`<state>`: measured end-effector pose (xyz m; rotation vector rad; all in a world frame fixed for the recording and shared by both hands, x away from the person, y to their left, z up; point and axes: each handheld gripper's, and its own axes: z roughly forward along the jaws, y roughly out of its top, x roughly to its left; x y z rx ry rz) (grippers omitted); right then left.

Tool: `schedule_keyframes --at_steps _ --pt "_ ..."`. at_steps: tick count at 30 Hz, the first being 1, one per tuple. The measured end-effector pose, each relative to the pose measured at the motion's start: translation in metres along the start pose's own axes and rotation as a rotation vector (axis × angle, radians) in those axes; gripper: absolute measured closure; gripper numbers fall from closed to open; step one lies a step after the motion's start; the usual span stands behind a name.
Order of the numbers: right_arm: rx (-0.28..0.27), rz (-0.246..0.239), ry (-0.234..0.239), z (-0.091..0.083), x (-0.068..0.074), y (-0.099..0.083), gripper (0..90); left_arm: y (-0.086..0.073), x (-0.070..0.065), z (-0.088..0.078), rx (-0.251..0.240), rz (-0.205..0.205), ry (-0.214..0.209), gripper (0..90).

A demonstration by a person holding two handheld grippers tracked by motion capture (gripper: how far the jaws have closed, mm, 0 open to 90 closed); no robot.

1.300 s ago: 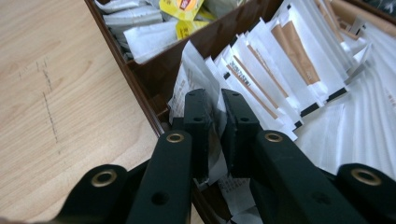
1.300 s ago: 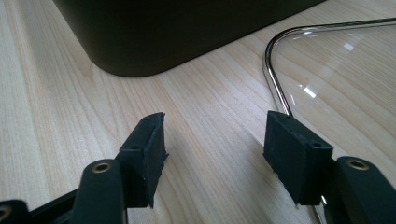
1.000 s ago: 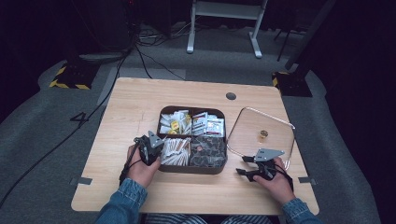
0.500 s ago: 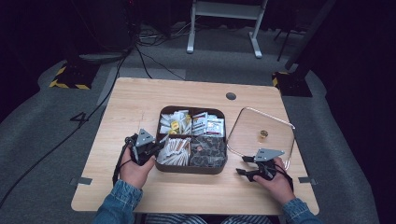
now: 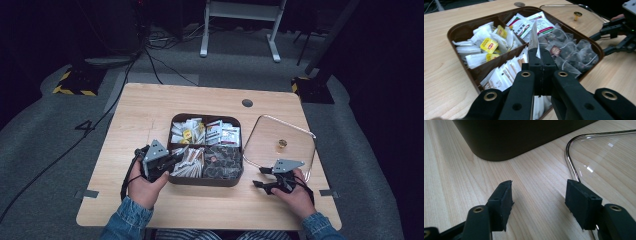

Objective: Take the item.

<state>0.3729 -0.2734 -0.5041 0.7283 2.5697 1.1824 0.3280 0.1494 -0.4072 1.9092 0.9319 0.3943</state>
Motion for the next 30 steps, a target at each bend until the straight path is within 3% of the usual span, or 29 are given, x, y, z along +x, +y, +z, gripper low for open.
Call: schedule_keyframes --at_steps 9,15,19,30 --pt "0.0 0.0 0.0 0.0 0.0 0.0 38.9 0.008 -0.023 -0.004 -0.005 0.057 -0.067 89.8" --pt "0.0 0.0 0.001 0.0 0.0 0.0 38.9 0.009 -0.043 -0.002 0.009 0.1 -0.143 89.8" --pt "0.0 -0.001 0.0 0.0 0.0 0.0 38.9 0.008 -0.055 0.001 0.019 0.098 -0.217 89.7" --pt "0.001 -0.001 0.0 0.0 0.0 0.0 38.8 0.004 -0.08 0.011 0.07 0.165 -0.293 89.7"
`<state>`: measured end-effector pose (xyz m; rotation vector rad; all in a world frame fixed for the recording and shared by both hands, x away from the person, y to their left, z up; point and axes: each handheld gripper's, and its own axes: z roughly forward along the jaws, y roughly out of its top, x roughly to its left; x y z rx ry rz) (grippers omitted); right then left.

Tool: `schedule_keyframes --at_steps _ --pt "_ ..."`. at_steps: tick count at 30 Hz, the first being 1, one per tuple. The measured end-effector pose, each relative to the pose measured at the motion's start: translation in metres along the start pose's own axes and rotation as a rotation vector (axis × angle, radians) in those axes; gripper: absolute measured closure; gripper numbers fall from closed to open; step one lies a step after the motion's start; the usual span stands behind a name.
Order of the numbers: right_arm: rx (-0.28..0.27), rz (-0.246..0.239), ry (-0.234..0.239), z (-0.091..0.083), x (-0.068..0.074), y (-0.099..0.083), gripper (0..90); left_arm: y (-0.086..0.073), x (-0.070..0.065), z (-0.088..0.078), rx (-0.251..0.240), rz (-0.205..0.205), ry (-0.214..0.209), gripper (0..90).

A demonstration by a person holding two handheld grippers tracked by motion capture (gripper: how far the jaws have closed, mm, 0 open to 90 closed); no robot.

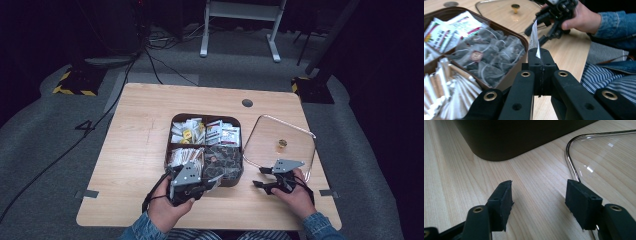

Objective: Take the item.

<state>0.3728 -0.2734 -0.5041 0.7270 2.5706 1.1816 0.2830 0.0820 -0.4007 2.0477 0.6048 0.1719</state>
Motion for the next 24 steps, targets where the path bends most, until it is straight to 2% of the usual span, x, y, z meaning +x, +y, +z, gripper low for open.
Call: schedule_keyframes --at_steps 9,12,24 --pt "0.0 -0.001 -0.001 0.0 0.0 0.0 38.8 -0.01 -0.009 0.025 0.069 0.026 -0.062 89.7" --pt "0.001 0.001 0.0 0.0 0.0 0.0 38.8 -0.015 -0.009 0.033 0.095 0.029 -0.071 89.7" --pt "0.001 -0.001 0.0 0.0 0.0 0.0 38.6 -0.028 -0.01 0.056 0.198 0.059 -0.046 89.7"
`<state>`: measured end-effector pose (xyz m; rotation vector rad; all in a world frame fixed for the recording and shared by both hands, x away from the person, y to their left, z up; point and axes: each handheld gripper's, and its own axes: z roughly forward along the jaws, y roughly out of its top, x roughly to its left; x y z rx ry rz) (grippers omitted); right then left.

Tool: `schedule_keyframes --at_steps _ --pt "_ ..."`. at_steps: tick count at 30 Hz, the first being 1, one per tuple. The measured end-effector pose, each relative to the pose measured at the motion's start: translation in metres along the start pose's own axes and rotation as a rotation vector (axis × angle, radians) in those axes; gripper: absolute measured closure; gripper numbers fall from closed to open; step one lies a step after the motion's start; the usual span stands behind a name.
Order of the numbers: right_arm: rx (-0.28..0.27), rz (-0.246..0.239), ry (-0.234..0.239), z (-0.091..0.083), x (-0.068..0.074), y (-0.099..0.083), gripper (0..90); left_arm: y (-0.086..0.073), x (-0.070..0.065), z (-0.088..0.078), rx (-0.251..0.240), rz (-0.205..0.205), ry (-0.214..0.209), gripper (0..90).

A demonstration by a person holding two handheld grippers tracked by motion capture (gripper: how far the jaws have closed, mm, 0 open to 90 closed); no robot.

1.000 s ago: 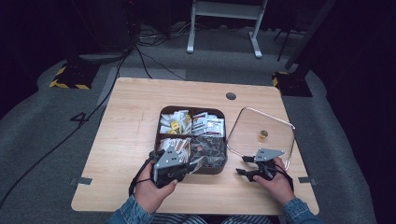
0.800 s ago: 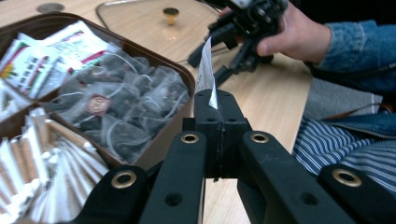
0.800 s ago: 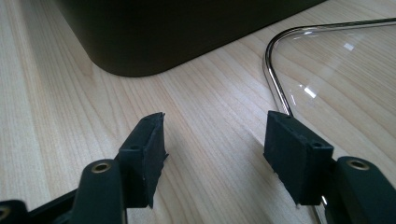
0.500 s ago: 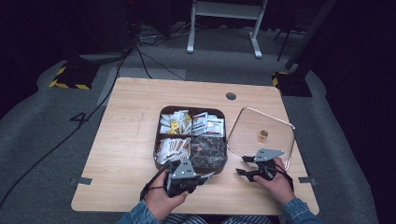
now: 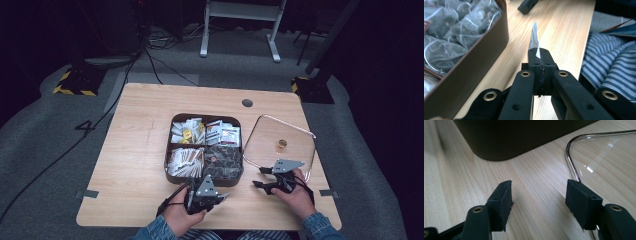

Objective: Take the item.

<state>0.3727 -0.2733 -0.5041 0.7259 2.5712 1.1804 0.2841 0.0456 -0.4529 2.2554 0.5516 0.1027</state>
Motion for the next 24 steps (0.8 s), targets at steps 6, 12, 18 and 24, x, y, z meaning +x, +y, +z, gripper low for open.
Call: schedule_keyframes --at_steps 6,12,18,24 --pt "0.0 0.0 0.0 0.0 0.0 0.0 38.6 -0.002 -0.003 0.009 0.038 0.012 0.017 89.6" --pt "0.0 0.0 0.0 0.0 0.0 0.0 38.6 -0.002 -0.005 0.014 0.057 0.011 0.0 89.4" --pt "0.0 0.0 0.0 0.0 0.0 0.0 38.5 -0.003 -0.008 0.02 0.064 -0.007 -0.038 71.2" --pt "0.0 0.0 0.001 0.0 0.0 0.0 38.5 -0.002 -0.005 0.014 -0.01 -0.013 -0.05 49.8"
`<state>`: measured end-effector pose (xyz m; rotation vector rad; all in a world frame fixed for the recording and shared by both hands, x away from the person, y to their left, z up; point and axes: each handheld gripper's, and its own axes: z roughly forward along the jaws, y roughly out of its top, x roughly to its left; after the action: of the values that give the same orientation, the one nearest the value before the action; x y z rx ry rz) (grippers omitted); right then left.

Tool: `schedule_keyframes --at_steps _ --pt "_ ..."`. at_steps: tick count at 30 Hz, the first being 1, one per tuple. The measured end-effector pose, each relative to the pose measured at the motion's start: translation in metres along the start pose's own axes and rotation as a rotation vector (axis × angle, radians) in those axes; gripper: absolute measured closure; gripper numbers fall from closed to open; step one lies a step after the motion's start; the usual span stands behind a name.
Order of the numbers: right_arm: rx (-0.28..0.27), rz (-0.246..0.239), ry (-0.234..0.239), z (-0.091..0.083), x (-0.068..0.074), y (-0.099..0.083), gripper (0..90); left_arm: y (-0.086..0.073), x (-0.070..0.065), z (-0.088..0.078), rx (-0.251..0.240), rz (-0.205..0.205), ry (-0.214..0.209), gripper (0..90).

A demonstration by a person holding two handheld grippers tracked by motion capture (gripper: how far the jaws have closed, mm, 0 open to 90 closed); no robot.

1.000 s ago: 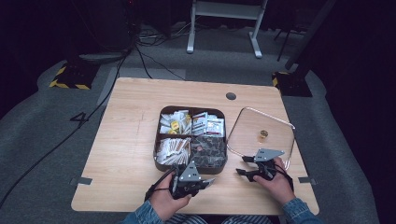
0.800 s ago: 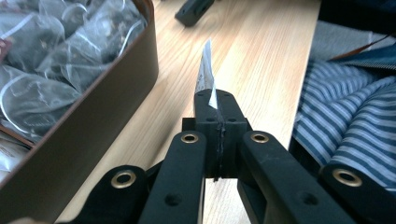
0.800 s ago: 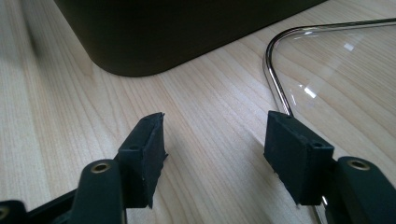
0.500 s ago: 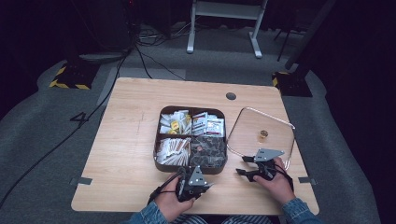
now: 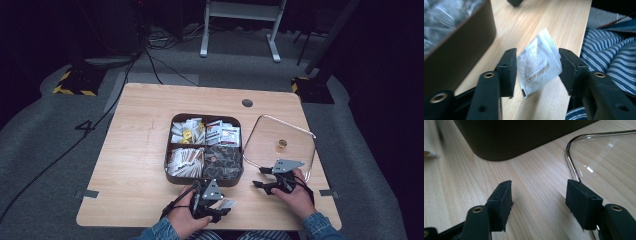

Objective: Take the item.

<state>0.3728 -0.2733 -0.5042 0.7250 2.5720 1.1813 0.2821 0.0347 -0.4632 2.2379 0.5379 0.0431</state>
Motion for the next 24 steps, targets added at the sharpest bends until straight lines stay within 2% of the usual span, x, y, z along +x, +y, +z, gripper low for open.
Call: schedule_keyframes --at_steps 4,7,11,24 --pt "0.0 0.001 0.0 0.0 0.0 0.0 38.5 0.001 0.003 -0.005 -0.035 -0.007 0.0 46.4" --pt "0.0 0.0 0.0 0.0 0.0 0.0 38.5 0.004 0.006 -0.013 -0.079 -0.018 -0.007 44.7" --pt "-0.001 0.002 0.001 0.0 0.0 0.0 38.5 0.007 0.005 -0.021 -0.112 -0.012 -0.012 42.6" --pt "-0.002 0.002 0.001 0.0 0.0 0.0 38.5 0.008 0.014 -0.044 -0.162 -0.041 0.104 38.1"
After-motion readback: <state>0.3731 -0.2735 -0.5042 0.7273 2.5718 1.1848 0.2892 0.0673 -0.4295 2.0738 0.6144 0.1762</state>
